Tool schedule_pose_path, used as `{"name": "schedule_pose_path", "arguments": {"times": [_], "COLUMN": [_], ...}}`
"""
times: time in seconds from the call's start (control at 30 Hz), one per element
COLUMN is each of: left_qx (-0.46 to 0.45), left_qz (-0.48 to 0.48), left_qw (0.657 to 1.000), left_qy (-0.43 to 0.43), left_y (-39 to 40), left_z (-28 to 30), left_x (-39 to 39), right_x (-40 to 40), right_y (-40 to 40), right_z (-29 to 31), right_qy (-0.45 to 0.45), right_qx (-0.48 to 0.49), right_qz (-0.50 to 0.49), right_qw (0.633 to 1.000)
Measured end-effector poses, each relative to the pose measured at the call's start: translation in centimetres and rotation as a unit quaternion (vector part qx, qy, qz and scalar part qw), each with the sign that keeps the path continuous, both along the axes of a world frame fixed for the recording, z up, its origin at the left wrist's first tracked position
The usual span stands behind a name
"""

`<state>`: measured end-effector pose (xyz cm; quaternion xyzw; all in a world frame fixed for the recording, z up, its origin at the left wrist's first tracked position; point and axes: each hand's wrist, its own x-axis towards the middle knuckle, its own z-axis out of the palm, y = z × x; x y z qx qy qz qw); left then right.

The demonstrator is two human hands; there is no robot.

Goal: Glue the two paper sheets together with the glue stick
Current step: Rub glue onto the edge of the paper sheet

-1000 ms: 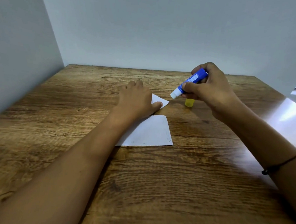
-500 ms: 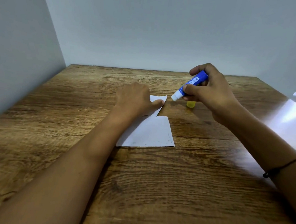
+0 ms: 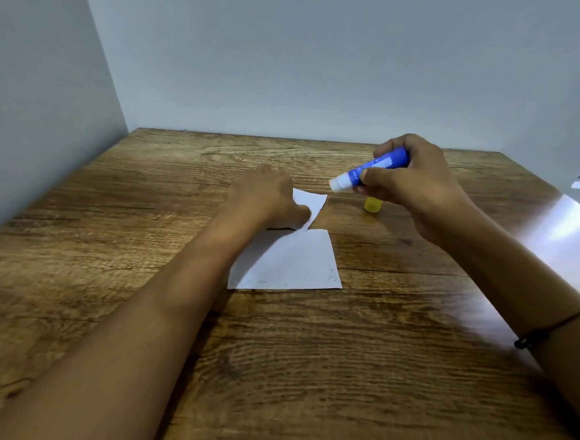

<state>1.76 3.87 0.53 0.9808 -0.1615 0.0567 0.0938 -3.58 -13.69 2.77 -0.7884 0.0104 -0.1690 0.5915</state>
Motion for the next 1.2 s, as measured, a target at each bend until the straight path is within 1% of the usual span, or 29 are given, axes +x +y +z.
{"name": "schedule_pose_path", "arguments": {"times": [0.1,0.17,0.23,0.3,0.4,0.53,0.63,0.77,1.0,1.2], "left_qx": [0.005,0.025,0.048,0.060,0.068,0.066,0.047,0.049,0.039,0.040], "left_qz": [0.013,0.023,0.036,0.048,0.045,0.037,0.025,0.016,0.013,0.018], "left_qw": [0.998,0.993,0.988,0.985,0.982,0.984,0.988,0.990,0.991,0.993], "left_qy": [-0.065,-0.109,-0.141,-0.157,-0.170,-0.163,-0.143,-0.133,-0.125,-0.113], "left_y": [-0.1,-0.2,-0.4,-0.5,-0.5,-0.6,-0.5,-0.5,-0.6,-0.6], "left_z": [-0.7,-1.1,-1.3,-1.4,-1.4,-1.0,-0.7,-0.6,-0.6,-0.5], "left_x": [-0.3,-0.5,-0.6,-0.8,-1.1,-1.4,-1.7,-1.7,-1.4,-1.5], "right_x": [-0.2,-0.6,-1.0,-1.3,-1.3,-1.3,-1.5,-1.7,-1.8,-1.8], "right_y": [0.0,0.4,0.8,1.0,0.8,0.2,-0.1,0.4,0.9,1.0], "right_z": [0.4,0.7,0.8,0.9,0.8,0.6,0.4,0.1,-0.2,0.0], "right_qy": [0.018,0.024,0.011,-0.007,-0.015,0.017,0.031,0.046,0.042,0.042], "right_qx": [-0.044,-0.073,-0.137,-0.185,-0.200,-0.146,-0.174,-0.210,-0.290,-0.288], "right_qz": [0.003,0.006,-0.014,-0.034,-0.047,-0.026,-0.017,-0.021,-0.018,-0.013], "right_qw": [0.999,0.997,0.990,0.982,0.979,0.989,0.984,0.976,0.956,0.957]}}
